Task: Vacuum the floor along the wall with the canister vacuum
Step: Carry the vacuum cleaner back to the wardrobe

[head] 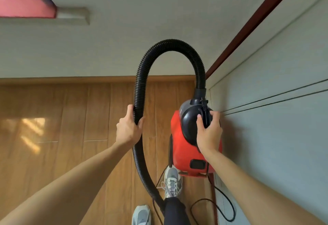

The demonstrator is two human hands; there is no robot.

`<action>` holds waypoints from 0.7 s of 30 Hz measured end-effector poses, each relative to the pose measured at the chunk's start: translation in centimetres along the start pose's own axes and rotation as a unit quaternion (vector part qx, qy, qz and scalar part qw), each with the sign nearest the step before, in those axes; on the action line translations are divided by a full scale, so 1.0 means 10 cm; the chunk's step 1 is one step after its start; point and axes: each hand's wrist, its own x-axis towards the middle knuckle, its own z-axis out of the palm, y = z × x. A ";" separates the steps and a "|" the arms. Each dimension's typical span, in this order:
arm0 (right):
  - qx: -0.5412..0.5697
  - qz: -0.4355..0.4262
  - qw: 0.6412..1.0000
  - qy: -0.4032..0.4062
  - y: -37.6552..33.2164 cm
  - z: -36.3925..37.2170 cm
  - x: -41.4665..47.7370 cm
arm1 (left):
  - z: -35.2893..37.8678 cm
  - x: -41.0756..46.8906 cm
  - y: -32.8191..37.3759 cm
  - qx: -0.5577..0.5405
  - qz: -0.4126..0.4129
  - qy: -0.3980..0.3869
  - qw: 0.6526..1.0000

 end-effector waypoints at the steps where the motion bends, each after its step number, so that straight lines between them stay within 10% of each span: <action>1: 0.003 0.005 1.000 -0.001 0.09 0.07 0.10 | 0.09 0.11 -0.02 0.007 0.001 0.001 1.000; 21: 0.028 0.013 0.999 -0.019 0.86 1.02 0.95 | 1.03 1.36 -0.47 0.044 -0.037 0.015 0.998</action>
